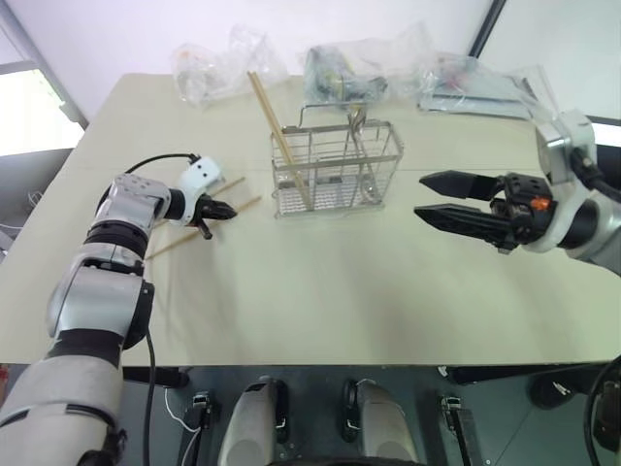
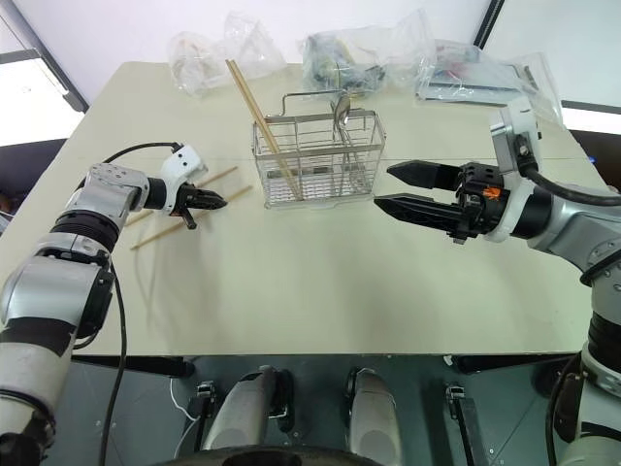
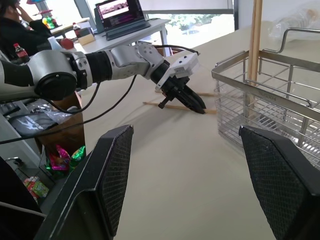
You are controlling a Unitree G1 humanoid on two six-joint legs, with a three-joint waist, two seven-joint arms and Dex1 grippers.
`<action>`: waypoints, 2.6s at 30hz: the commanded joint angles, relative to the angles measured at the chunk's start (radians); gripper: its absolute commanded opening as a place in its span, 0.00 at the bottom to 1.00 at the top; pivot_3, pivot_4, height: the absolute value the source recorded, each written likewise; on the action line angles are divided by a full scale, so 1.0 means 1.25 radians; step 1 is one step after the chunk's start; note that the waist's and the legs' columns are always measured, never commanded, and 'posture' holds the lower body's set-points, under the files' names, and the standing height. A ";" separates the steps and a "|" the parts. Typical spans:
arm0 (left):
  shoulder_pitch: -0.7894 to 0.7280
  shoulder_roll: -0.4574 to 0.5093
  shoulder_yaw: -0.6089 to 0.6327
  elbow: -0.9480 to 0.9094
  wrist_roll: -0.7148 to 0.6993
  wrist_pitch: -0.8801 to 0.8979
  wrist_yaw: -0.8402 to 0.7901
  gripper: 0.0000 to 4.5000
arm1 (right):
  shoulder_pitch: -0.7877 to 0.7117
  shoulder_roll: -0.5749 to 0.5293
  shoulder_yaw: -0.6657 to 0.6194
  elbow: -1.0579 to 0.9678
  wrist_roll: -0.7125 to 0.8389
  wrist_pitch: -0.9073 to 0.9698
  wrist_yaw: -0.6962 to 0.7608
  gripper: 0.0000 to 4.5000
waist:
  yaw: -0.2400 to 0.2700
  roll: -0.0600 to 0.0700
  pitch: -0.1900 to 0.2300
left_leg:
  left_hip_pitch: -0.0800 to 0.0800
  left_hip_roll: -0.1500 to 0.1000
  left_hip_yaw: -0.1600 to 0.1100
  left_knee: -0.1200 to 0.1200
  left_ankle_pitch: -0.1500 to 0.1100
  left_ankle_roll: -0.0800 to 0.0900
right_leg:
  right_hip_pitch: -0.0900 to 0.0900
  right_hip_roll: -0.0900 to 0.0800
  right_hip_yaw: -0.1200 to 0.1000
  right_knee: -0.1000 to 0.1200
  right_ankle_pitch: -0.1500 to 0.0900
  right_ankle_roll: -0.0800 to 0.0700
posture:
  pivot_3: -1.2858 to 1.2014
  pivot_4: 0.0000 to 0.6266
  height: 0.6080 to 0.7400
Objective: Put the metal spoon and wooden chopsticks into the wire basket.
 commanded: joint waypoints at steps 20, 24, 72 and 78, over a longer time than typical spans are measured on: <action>-0.202 -0.223 0.566 -0.515 -0.508 0.152 0.663 0.00 | -0.039 0.029 0.036 0.027 0.020 -0.035 -0.033 0.77 | 0.002 -0.003 0.001 | 0.002 -0.001 -0.002 0.003 0.001 -0.001 | 0.008 -0.001 -0.002 -0.002 0.002 0.003 | 0.52 0.24 0.73; -0.198 -0.299 0.530 -0.529 -0.499 0.128 0.667 0.00 | -0.035 0.024 0.022 0.027 0.035 -0.028 -0.043 0.77 | 0.001 -0.003 0.001 | 0.002 -0.001 -0.002 0.003 0.001 -0.001 | 0.009 0.000 -0.002 -0.003 0.002 0.003 | 0.52 0.24 0.73; 0.007 0.146 -0.002 -0.206 -0.015 0.106 0.076 0.99 | -0.062 0.015 0.050 0.113 0.000 -0.069 -0.031 0.77 | 0.013 -0.002 0.001 | -0.001 -0.001 -0.001 0.003 -0.001 0.001 | 0.004 0.000 -0.002 -0.003 0.002 0.003 | 0.52 0.24 0.73; -0.030 0.099 -0.022 -0.046 0.048 0.040 0.079 0.99 | -0.042 0.005 0.031 0.089 0.012 -0.052 -0.037 0.77 | 0.015 -0.002 0.001 | -0.004 -0.001 0.000 0.003 -0.001 0.001 | 0.000 0.000 -0.002 -0.002 0.002 0.003 | 0.52 0.24 0.73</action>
